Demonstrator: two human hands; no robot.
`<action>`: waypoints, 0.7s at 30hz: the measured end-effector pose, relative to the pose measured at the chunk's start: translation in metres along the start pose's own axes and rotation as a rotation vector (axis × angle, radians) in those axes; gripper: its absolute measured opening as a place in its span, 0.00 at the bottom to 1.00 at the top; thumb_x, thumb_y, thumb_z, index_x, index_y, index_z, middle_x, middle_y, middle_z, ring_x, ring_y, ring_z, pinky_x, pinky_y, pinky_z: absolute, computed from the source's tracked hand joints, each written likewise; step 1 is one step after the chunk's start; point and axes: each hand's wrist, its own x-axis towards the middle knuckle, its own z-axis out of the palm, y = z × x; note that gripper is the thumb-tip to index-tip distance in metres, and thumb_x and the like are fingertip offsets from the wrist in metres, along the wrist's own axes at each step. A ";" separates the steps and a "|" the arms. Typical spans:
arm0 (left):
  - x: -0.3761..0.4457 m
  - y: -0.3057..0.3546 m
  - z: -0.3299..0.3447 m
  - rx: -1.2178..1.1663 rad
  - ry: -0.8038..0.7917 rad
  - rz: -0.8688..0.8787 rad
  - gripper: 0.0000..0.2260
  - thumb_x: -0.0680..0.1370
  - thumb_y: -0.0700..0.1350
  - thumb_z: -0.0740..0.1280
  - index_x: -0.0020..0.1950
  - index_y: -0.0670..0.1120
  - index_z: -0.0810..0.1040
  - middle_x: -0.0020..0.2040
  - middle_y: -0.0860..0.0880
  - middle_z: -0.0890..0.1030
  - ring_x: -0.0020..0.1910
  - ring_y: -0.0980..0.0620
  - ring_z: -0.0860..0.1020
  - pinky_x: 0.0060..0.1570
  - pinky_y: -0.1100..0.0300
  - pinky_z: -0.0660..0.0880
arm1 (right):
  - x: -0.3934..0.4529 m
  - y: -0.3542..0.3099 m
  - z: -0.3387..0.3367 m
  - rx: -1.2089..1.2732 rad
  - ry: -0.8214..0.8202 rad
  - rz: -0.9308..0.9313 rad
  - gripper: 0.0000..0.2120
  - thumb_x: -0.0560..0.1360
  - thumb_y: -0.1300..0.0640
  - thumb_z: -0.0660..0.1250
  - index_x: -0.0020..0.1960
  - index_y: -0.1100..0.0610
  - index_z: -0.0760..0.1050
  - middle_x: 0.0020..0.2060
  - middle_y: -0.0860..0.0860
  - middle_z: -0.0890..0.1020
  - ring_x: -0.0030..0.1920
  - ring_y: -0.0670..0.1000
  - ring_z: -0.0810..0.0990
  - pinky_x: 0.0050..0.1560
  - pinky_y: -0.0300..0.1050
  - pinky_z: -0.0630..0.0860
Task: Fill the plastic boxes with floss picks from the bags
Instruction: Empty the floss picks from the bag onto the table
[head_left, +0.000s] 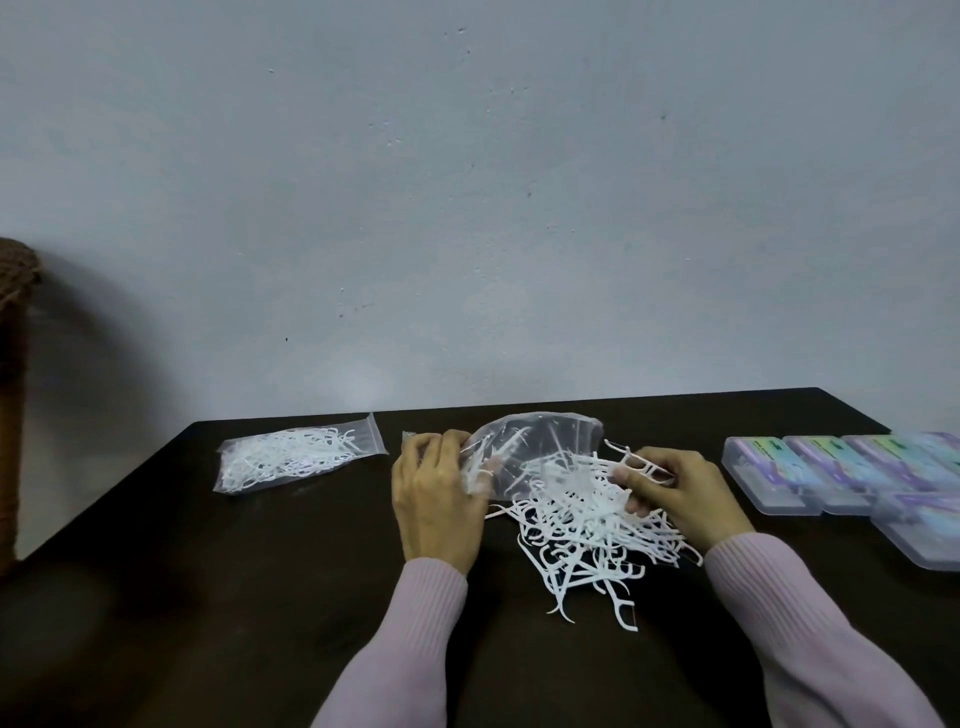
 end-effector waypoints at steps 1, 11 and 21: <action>0.000 -0.001 0.000 0.005 -0.005 -0.036 0.17 0.63 0.47 0.80 0.46 0.43 0.80 0.39 0.48 0.81 0.44 0.46 0.78 0.43 0.51 0.77 | 0.001 0.002 -0.001 -0.033 0.028 0.016 0.03 0.73 0.57 0.68 0.43 0.56 0.79 0.30 0.52 0.82 0.30 0.43 0.79 0.32 0.30 0.72; 0.000 0.000 -0.001 -0.060 -0.027 -0.118 0.19 0.63 0.47 0.80 0.49 0.43 0.79 0.43 0.47 0.80 0.47 0.45 0.76 0.47 0.47 0.78 | 0.002 0.006 0.005 -0.245 -0.034 -0.018 0.15 0.72 0.61 0.70 0.54 0.47 0.76 0.47 0.42 0.78 0.46 0.39 0.76 0.48 0.33 0.73; -0.005 0.000 0.009 -0.056 -0.137 -0.089 0.29 0.68 0.66 0.67 0.59 0.47 0.74 0.54 0.51 0.77 0.58 0.50 0.70 0.58 0.52 0.69 | -0.006 -0.007 0.003 -0.132 0.136 -0.205 0.11 0.71 0.64 0.69 0.40 0.49 0.77 0.38 0.42 0.82 0.41 0.40 0.79 0.43 0.33 0.76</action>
